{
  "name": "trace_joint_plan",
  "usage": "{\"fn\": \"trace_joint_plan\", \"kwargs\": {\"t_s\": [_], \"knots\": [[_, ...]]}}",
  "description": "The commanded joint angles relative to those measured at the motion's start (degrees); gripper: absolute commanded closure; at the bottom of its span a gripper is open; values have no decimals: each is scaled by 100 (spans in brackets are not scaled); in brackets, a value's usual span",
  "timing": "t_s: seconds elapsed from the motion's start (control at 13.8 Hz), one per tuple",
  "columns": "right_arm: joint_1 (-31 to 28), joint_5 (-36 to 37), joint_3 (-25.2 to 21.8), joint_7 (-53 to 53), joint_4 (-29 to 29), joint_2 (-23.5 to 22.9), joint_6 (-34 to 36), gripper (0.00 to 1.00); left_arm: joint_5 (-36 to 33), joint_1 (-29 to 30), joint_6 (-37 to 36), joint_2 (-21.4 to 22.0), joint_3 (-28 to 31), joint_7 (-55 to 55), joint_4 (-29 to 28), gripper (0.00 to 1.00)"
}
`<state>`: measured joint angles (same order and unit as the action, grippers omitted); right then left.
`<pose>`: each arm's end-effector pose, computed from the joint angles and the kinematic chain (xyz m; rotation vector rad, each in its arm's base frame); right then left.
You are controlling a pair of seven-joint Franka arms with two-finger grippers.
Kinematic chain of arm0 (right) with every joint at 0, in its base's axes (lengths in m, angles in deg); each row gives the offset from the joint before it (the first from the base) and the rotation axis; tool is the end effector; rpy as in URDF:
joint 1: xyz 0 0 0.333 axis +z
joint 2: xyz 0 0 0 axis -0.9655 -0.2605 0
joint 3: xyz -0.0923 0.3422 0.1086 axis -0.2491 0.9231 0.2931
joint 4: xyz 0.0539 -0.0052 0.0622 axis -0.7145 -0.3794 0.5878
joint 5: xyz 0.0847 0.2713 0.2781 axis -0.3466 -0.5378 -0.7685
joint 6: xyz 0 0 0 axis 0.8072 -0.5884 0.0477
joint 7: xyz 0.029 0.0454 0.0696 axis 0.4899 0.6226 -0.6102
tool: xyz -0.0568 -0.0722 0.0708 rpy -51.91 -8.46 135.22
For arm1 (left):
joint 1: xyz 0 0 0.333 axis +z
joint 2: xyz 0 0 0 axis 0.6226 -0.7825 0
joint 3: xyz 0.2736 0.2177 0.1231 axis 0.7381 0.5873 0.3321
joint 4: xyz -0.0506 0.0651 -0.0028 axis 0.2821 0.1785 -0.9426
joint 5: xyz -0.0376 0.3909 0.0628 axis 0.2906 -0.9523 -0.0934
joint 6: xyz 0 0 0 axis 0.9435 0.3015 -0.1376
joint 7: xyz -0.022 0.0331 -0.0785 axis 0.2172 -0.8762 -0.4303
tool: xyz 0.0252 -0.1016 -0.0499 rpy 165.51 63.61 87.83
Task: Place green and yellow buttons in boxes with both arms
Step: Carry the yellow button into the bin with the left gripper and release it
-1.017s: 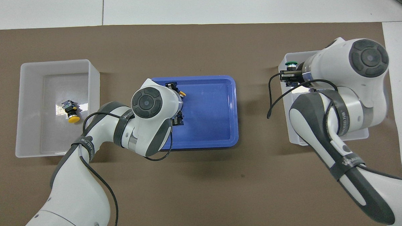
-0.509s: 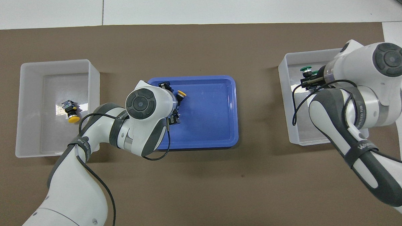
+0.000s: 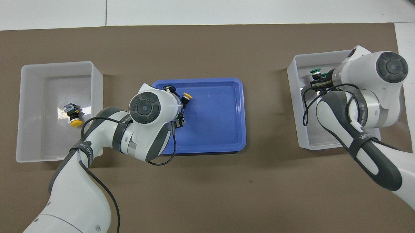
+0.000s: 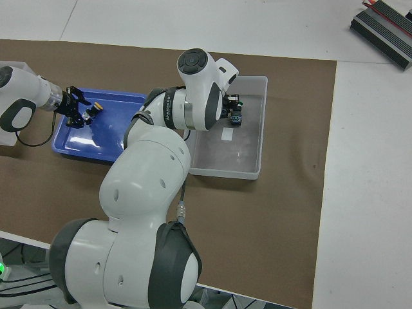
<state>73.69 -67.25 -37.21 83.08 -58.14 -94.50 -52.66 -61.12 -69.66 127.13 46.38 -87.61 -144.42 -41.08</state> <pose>0.6704 -0.0067 0.3610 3.0655 0.2511 0.2745 0.5850 -0.3489 0.3401 1.8715 2.2062 0.0336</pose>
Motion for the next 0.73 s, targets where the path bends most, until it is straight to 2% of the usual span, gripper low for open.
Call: {"fn": "trace_joint_plan", "kwargs": {"t_s": [0.0,0.07,0.15,0.22,0.44,0.65], "knots": [[-143,-85,76,138,-82,44,-89,25,-172,-58,124,41,63,-132,-95,71],[-143,-85,76,112,-73,44,-71,9,-181,-58,124,41,63,-115,-77,85],[-143,-85,76,85,-73,53,-54,0,-250,-58,115,41,63,-89,-59,96],[-143,-85,76,33,-73,71,-28,0,-347,-58,106,41,63,-80,-42,100],[-64,-85,85,-378,-38,298,200,0,-619,-14,-208,23,55,-1,203,100],[-20,-85,129,-1038,-38,781,744,0,-823,161,-1166,23,46,656,836,100]]}}
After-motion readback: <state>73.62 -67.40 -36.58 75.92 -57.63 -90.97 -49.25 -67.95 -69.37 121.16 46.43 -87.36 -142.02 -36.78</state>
